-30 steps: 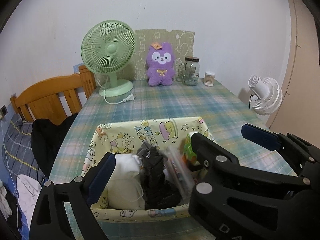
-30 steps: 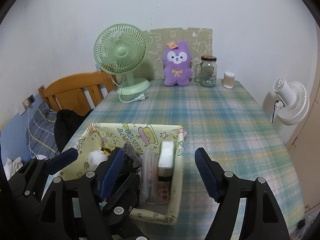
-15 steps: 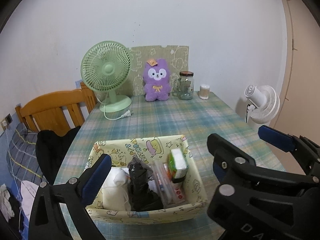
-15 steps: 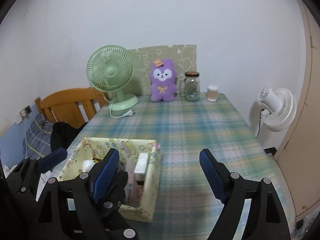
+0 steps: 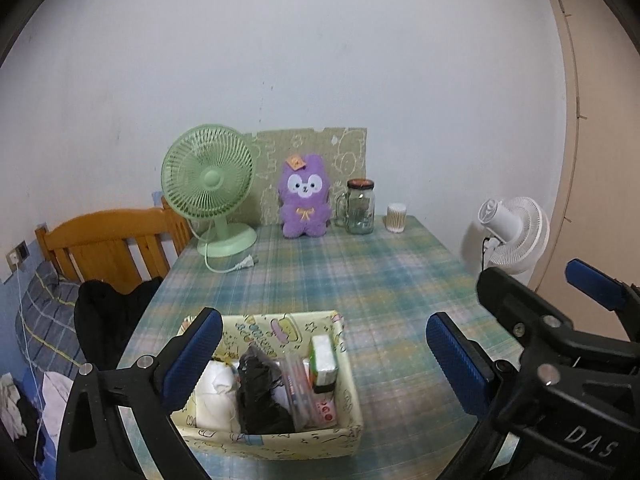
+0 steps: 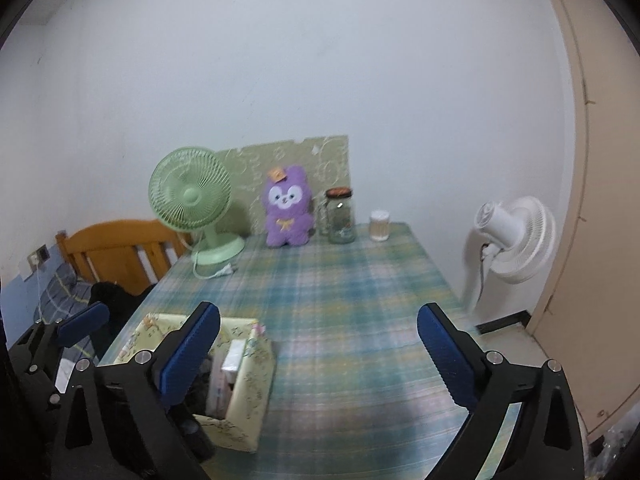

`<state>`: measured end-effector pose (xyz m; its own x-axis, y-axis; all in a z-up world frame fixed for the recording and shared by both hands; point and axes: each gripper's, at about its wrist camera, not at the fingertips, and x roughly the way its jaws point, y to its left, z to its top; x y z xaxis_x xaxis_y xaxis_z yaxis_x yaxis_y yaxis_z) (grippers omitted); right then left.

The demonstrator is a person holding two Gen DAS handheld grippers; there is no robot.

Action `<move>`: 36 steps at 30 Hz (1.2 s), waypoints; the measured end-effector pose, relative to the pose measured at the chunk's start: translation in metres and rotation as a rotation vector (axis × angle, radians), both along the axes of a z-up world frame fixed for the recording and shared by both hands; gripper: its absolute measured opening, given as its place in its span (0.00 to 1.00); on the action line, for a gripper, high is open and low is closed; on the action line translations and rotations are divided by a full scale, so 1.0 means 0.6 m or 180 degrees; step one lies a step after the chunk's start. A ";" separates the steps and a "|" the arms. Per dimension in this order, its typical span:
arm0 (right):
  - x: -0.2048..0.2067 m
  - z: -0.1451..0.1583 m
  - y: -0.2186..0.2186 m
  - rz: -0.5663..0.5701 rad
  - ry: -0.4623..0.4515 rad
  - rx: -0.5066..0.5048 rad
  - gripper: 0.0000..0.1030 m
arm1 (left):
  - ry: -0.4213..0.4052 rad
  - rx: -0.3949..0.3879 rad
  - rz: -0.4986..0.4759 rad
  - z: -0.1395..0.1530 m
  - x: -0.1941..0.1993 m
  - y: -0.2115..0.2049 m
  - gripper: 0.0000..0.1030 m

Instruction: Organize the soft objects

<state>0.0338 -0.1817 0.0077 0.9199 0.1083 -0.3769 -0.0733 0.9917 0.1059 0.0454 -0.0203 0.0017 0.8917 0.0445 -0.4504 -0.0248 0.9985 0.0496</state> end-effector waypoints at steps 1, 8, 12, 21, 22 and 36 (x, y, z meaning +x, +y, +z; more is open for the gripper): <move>-0.005 0.004 -0.007 -0.0018 -0.0029 0.0009 0.98 | -0.0033 0.0020 0.0005 0.005 -0.003 -0.005 1.00; -0.030 0.022 -0.046 -0.0115 -0.0179 0.0045 1.00 | -0.0177 0.0043 0.0007 0.027 -0.030 -0.026 1.00; -0.047 0.026 -0.060 -0.0145 -0.0217 0.0074 1.00 | -0.0227 0.0042 0.0002 0.032 -0.041 -0.034 1.00; -0.071 0.037 -0.072 -0.0216 -0.0283 0.0019 1.00 | -0.0288 -0.0014 -0.0020 0.038 -0.057 -0.039 1.00; -0.072 0.038 -0.072 -0.0211 -0.0287 0.0020 1.00 | -0.0292 -0.0017 -0.0011 0.039 -0.058 -0.038 1.00; -0.069 0.036 -0.072 -0.0189 -0.0292 0.0011 1.00 | -0.0298 -0.0029 0.0076 0.044 -0.059 -0.031 1.00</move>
<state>-0.0075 -0.2250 0.0292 0.9554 0.0538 -0.2905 -0.0240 0.9942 0.1051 0.0098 -0.0390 0.0280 0.9287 0.0627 -0.3655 -0.0528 0.9979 0.0370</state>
